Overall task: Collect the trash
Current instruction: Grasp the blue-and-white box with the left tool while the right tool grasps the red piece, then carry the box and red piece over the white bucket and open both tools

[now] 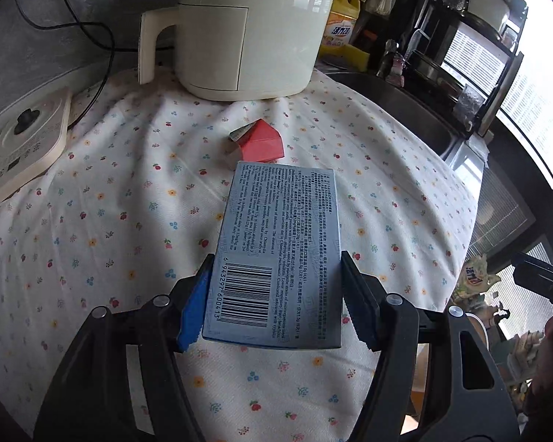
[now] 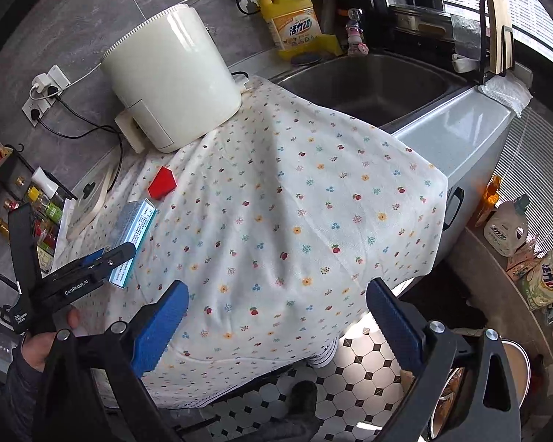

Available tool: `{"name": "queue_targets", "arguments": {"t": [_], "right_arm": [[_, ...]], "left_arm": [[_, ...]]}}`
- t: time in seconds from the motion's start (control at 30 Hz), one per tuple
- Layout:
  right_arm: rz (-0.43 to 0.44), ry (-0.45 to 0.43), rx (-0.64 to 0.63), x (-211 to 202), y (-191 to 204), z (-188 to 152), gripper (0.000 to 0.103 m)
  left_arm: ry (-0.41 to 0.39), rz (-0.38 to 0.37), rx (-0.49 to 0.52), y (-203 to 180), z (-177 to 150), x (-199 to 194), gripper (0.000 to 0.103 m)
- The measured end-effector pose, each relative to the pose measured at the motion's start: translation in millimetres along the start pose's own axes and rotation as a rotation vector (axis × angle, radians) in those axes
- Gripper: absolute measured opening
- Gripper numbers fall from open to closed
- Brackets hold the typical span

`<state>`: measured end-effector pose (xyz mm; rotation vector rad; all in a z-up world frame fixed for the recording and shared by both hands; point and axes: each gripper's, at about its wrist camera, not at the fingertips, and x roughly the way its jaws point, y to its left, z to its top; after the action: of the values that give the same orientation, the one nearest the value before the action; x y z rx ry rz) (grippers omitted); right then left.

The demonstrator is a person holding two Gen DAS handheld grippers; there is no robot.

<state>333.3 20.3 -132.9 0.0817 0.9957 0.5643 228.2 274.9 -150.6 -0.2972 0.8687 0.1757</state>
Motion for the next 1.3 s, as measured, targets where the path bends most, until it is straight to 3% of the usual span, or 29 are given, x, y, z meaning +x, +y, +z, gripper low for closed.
{"name": "queue_targets", "arguments": {"t": [0.5,0.9,0.93,0.97,1.03,1.3], "right_arm": [[0.113,0.039,-0.192,108.4,135.7,71.1,0.092],[0.115,0.114,-0.281,191.7,188.2,106.1,0.088],[0.111,0.123,-0.295,196.7,191.8,106.4,0.083],[0.110,0.139,-0.309,201.8,194.9,106.4,0.065],[0.121,0.184,-0.295,211.5,196.8,106.0,0.044],[0.144,0.149,-0.303,183.3,194.4,93.0,0.043]], "left_arm": [[-0.094,0.125,-0.177,129.5,23.4,-38.0,0.065],[-0.115,0.210,-0.258,178.0,27.9,-52.5,0.065],[-0.120,0.215,-0.267,180.3,26.5,-55.5,0.065],[-0.123,0.220,-0.275,182.6,24.6,-58.7,0.065],[-0.129,0.230,-0.286,185.1,20.4,-64.4,0.065],[-0.151,0.240,-0.310,175.5,5.8,-81.4,0.065]]}}
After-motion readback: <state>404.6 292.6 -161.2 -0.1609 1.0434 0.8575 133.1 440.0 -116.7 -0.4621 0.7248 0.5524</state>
